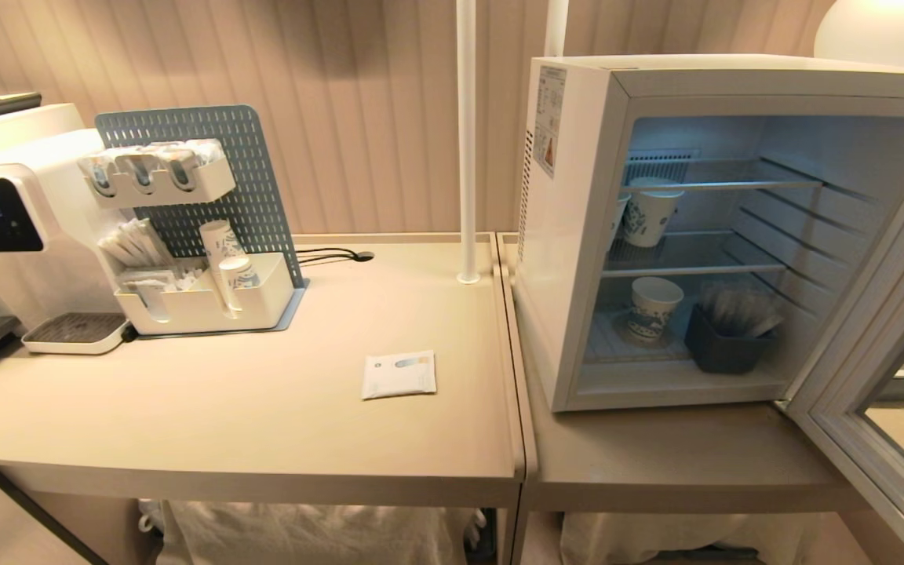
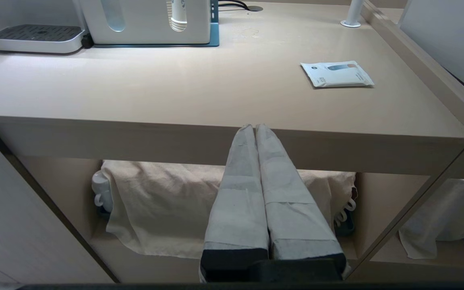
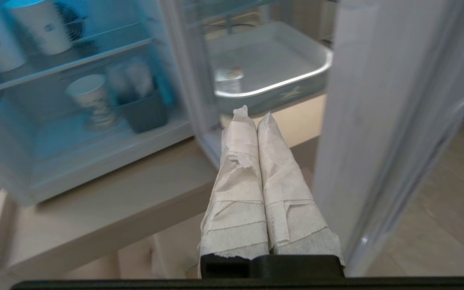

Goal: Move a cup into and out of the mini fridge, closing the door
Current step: Close the freezer door

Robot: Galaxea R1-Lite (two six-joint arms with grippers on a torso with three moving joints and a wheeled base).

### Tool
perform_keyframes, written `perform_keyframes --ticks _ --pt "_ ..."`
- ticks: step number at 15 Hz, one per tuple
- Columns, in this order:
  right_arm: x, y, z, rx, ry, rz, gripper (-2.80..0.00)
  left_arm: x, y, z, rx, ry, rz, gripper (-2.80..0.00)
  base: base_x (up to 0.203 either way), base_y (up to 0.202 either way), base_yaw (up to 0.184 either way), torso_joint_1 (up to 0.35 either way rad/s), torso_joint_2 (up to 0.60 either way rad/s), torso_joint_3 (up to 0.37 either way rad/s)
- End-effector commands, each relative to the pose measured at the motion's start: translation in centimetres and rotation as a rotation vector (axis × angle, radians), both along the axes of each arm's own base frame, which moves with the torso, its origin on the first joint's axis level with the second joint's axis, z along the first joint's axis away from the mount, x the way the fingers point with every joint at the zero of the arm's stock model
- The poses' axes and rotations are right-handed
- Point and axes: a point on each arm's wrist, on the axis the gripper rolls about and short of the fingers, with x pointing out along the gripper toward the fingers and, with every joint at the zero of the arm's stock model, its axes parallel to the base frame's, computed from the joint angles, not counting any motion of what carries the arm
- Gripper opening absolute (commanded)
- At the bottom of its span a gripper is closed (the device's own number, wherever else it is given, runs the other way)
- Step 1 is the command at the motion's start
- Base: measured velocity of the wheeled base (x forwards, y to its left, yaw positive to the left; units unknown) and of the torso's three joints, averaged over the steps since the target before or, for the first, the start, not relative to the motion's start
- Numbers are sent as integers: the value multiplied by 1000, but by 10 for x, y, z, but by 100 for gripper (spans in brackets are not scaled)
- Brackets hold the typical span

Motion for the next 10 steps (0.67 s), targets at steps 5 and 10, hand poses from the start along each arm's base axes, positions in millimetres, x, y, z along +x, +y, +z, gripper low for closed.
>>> perform_keyframes --ticks 5,10 --pt "9 4 -79 -69 -47 235 -280 0 0 -1 1 2 0 -280 0 0 0 0 0 0" --pt "29 9 -121 -153 86 440 -280 0 0 -1 1 2 0 -280 0 0 0 0 0 0"
